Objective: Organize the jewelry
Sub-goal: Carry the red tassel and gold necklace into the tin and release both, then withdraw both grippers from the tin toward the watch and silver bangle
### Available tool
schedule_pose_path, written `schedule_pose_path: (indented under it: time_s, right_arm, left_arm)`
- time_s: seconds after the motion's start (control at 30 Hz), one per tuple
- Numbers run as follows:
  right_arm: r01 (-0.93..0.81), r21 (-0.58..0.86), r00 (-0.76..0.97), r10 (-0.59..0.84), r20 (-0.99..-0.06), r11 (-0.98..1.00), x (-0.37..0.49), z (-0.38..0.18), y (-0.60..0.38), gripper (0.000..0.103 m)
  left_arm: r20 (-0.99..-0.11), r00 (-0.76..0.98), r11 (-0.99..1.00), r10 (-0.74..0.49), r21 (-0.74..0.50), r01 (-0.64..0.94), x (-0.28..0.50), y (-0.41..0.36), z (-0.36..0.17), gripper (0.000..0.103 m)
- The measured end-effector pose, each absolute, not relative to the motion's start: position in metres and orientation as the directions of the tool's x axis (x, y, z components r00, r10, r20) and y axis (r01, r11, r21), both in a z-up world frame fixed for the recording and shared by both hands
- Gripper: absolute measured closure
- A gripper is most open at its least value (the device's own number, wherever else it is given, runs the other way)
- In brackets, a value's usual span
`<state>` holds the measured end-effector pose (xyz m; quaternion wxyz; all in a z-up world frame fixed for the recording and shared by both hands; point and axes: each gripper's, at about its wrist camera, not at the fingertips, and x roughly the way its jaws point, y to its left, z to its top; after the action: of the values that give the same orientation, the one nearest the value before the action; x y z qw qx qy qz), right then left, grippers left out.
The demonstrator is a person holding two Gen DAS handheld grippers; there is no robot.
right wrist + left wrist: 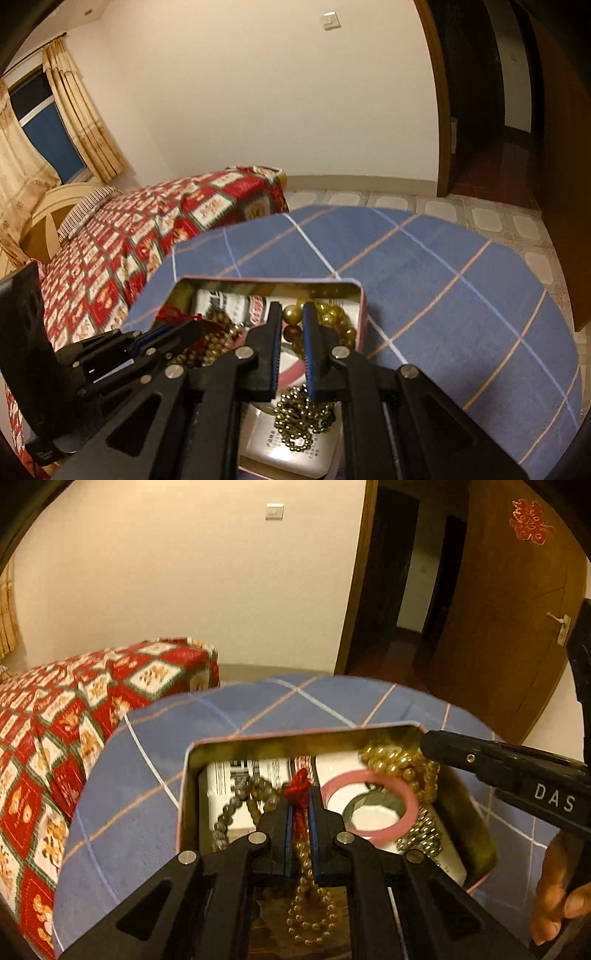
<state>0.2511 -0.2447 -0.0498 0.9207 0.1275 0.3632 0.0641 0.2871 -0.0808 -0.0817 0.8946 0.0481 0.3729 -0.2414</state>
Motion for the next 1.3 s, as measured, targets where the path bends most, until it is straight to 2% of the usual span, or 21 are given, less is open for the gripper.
schedule_pose_path:
  time_s: [0.37, 0.4, 0.5, 0.57, 0.6, 0.63, 0.67, 0.73, 1.0, 1.3]
  right_arm:
    - [-0.002, 0.275, 0.694, 0.199, -0.692, 0.962, 0.255, -0.075, -0.249, 0.088]
    - [0.0, 0.271, 0.694, 0.195, -0.693, 0.963, 0.254, -0.074, -0.249, 0.086]
    - [-0.018, 0.314, 0.689, 0.239, -0.684, 0.949, 0.251, -0.07, -0.25, 0.067]
    - [-0.01, 0.322, 0.701, 0.236, -0.673, 0.947, 0.246, -0.064, -0.248, 0.052]
    - [-0.005, 0.313, 0.717, 0.222, -0.66, 0.95, 0.24, -0.058, -0.248, 0.052]
    - [-0.007, 0.304, 0.73, 0.213, -0.65, 0.953, 0.236, -0.052, -0.247, 0.052]
    - [-0.007, 0.299, 0.74, 0.206, -0.64, 0.954, 0.229, -0.045, -0.247, 0.052]
    - [-0.001, 0.298, 0.755, 0.196, -0.626, 0.955, 0.22, -0.037, -0.247, 0.052]
    - [0.026, 0.304, 0.768, 0.176, -0.616, 0.952, 0.182, -0.029, -0.243, 0.052]
    - [0.007, 0.292, 0.773, 0.18, -0.608, 0.956, 0.146, -0.025, -0.223, 0.052]
  left_arm:
    - [-0.728, 0.611, 0.898, -0.312, -0.016, 0.439, 0.292, -0.091, -0.095, 0.096]
    - [-0.73, 0.614, 0.899, -0.299, 0.001, 0.438, 0.292, -0.093, -0.095, 0.095]
    - [-0.751, 0.614, 0.901, -0.242, 0.061, 0.429, 0.289, -0.098, -0.092, 0.088]
    - [-0.756, 0.62, 0.902, -0.213, 0.091, 0.421, 0.287, -0.099, -0.089, 0.08]
    - [-0.749, 0.629, 0.903, -0.206, 0.102, 0.417, 0.284, -0.098, -0.085, 0.077]
    - [-0.742, 0.639, 0.905, -0.203, 0.107, 0.412, 0.281, -0.096, -0.081, 0.069]
    - [-0.732, 0.652, 0.909, -0.197, 0.113, 0.402, 0.277, -0.094, -0.076, 0.055]
    - [-0.714, 0.675, 0.918, -0.185, 0.12, 0.378, 0.27, -0.09, -0.068, 0.039]
    - [-0.672, 0.716, 0.926, -0.19, 0.12, 0.359, 0.233, -0.079, -0.039, 0.038]
    - [-0.67, 0.712, 0.935, -0.21, 0.076, 0.347, 0.194, -0.066, -0.034, 0.038]
